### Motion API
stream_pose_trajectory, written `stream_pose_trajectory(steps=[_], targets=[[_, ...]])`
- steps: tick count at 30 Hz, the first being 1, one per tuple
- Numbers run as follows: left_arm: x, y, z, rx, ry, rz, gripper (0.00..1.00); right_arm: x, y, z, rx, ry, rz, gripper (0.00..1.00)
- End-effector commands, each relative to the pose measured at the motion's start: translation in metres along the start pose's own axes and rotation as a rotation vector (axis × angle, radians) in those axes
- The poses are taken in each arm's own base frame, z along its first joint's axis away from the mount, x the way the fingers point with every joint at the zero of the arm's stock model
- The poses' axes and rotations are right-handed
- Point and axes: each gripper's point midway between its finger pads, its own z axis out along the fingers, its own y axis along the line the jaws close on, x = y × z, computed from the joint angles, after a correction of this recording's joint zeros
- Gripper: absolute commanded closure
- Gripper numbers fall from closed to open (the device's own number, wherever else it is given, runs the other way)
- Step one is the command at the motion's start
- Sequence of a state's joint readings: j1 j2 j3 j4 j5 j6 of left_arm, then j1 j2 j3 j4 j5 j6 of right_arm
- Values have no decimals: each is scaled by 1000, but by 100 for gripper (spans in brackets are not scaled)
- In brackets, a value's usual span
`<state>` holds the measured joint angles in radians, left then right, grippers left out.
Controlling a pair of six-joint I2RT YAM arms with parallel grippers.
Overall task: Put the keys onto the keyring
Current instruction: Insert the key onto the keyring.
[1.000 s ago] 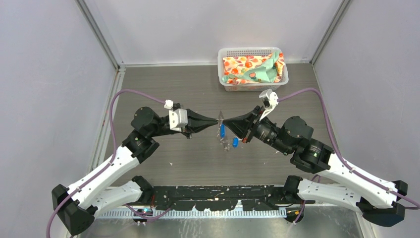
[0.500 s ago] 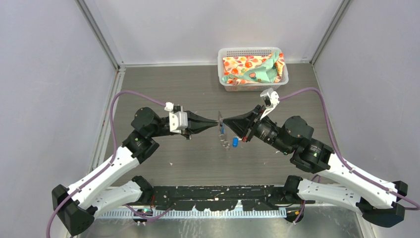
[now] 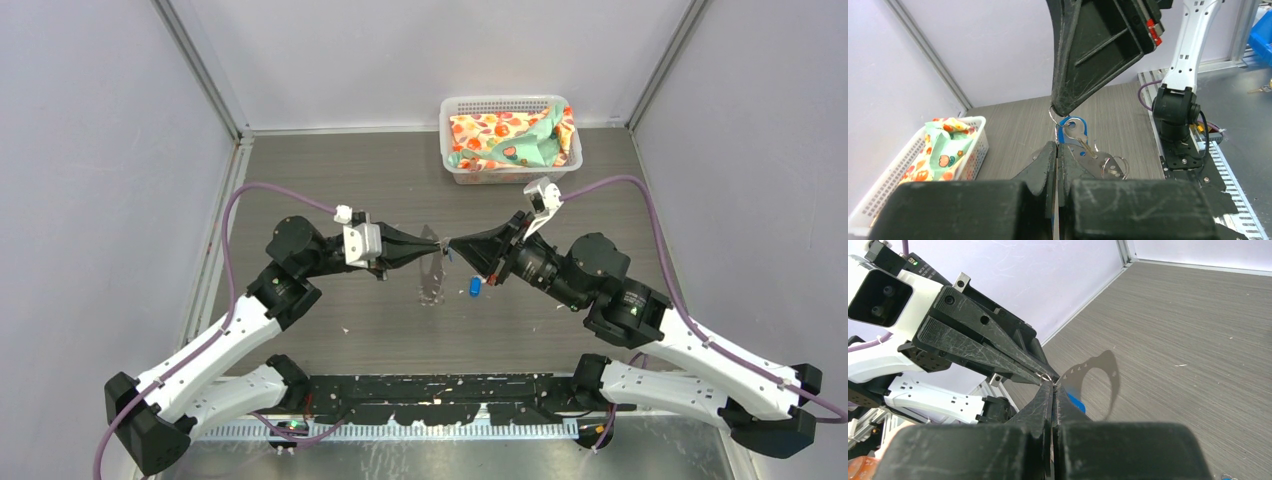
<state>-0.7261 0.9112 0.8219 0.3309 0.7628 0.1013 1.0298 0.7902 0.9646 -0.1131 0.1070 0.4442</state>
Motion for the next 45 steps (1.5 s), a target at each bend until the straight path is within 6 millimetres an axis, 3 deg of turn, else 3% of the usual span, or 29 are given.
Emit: stream_pose_trajectory(steps=[1,5,29,45], targets=[[-20,14,-1,-72,-33,56,100,2,-2,2,1,-1,4,99],[-18,20,-2,-101,-23,53,100,6,-4,2,5,9,4,99],[-6,8,-1,-37,11,35,100,5,2,4,-21,11,16,99],[-6,4,-2,-15,4,52,100,9,-10,7,30,9,35,99]])
